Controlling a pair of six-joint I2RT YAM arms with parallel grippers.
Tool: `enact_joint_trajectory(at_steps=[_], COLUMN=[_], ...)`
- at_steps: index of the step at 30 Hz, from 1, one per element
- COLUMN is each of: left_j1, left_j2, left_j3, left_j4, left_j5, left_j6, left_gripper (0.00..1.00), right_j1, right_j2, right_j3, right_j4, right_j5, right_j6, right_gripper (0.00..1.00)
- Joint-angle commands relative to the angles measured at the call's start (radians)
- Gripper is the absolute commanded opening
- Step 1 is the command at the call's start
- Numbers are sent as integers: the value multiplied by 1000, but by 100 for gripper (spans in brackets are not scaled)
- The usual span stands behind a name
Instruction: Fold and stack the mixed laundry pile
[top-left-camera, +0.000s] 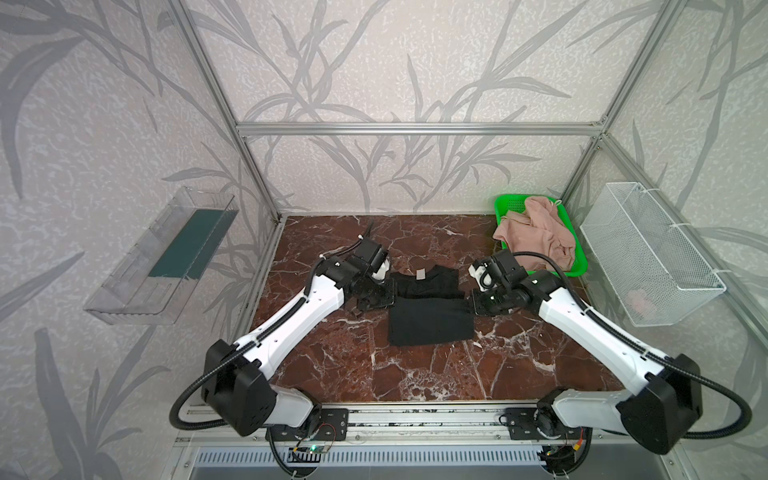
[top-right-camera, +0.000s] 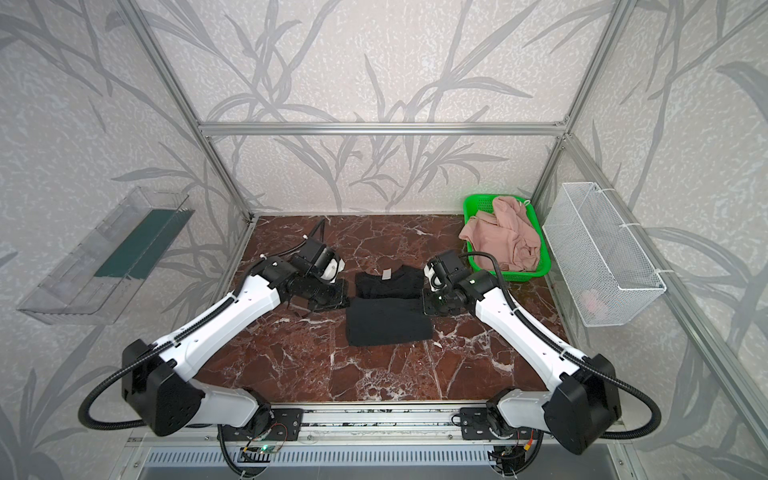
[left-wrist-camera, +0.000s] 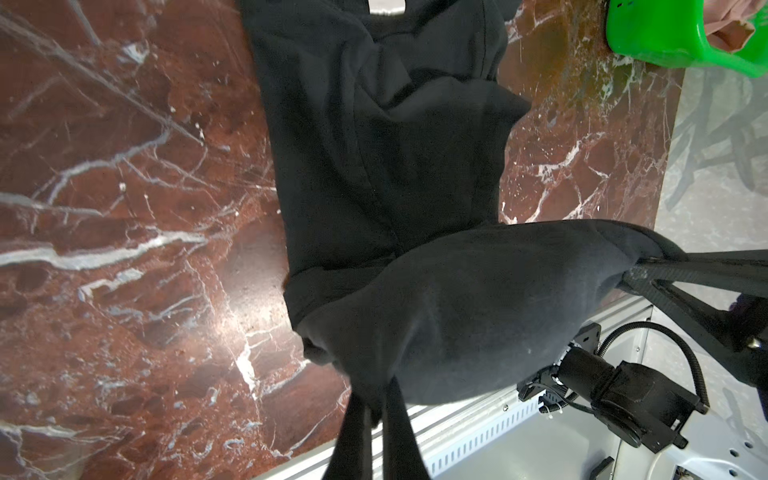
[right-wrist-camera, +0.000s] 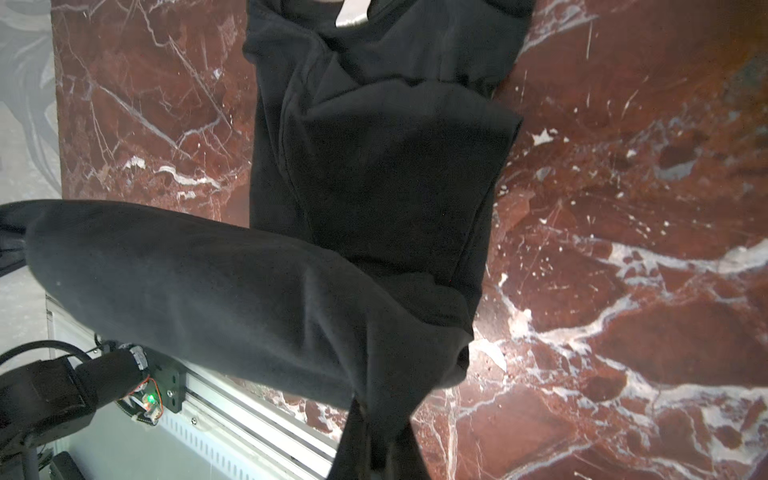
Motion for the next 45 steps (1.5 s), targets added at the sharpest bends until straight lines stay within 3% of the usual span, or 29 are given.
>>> enact_joint_trajectory(at_steps=[1, 12, 23, 27, 32, 35, 40, 45], left_j1=[41, 174, 268, 277, 283, 282, 272, 208], left_j2=[78, 397, 574, 587, 513, 453, 380, 348], left_j3=[77, 272, 235, 205, 168, 154, 153, 122], left_j4=[20, 71, 335, 463, 515, 480, 368, 339], left_j5=[56, 185, 187, 216, 110, 33, 12, 90], left_j6=[95, 197, 151, 126, 100, 115, 175, 223], left_gripper=[0, 0, 0, 14, 28, 35, 35, 26], right_j1=[-39, -139, -162, -163, -163, -162, -140, -88], right_j2=[64, 409, 722, 718, 606, 516, 441, 497], right_j3=[61, 261, 419, 438, 389, 334, 280, 283], right_j4=[91, 158, 253, 260, 275, 291, 305, 302], right_j5=[-62, -130, -87, -35, 3, 3, -93, -135], right_j6=[-33, -60, -80, -87, -134, -183, -249, -273], right_gripper=[0, 0, 9, 17, 40, 46, 46, 41])
